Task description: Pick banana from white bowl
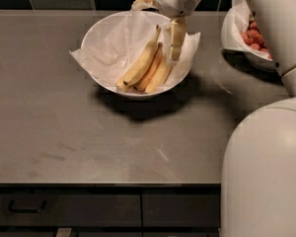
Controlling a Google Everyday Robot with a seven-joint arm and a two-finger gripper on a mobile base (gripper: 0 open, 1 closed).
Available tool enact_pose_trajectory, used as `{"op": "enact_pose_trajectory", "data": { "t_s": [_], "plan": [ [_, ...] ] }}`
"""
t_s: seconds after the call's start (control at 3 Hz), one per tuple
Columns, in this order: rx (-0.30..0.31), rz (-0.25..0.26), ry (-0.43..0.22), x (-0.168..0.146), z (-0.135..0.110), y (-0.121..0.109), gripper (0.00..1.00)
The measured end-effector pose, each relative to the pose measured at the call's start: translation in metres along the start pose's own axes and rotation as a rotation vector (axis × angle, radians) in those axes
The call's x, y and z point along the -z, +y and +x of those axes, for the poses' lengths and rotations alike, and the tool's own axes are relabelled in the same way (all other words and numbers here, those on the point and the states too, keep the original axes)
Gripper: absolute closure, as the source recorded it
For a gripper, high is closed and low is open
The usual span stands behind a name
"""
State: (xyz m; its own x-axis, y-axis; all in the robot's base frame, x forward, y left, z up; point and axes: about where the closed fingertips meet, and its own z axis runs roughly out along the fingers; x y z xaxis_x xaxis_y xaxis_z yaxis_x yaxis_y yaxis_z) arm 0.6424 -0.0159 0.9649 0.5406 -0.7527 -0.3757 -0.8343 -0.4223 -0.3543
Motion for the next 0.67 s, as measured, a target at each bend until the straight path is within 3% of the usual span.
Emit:
{"op": "enact_pose_trajectory", "data": {
  "t_s": [0.67],
  "plan": [
    [0.044,-0.033,-0.057,-0.039,0.007,-0.009,0.00]
  ]
}}
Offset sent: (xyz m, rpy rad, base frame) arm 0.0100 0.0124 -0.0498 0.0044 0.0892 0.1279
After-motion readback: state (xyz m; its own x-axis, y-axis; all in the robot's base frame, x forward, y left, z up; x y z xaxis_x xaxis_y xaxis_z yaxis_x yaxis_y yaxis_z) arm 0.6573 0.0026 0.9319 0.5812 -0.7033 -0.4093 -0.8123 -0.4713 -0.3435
